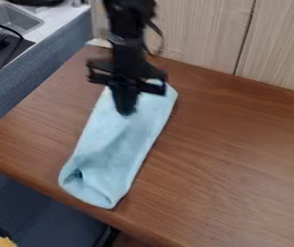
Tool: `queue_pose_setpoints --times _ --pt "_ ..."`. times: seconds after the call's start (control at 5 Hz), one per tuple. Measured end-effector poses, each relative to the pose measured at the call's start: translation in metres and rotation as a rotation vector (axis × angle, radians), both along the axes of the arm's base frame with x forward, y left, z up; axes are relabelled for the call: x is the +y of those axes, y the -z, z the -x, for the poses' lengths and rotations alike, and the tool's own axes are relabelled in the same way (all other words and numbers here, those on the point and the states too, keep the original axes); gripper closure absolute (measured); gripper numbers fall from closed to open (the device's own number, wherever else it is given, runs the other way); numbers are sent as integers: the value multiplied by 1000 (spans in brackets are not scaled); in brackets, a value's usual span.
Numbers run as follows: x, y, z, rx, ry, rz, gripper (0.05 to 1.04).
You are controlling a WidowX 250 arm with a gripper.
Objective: Fold the cloth from the bottom to the top
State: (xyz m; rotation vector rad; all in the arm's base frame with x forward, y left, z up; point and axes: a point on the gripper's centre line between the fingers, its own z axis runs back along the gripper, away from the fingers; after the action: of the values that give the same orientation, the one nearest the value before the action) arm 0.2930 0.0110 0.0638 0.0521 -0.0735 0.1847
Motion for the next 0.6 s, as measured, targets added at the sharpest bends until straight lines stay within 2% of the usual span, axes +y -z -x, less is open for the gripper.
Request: queue_pose_setpoints --times 0.2,0.6 --pt "-9 23 -4 37 37 20 1029" --pt "-16 58 -6 79 62 27 1029"
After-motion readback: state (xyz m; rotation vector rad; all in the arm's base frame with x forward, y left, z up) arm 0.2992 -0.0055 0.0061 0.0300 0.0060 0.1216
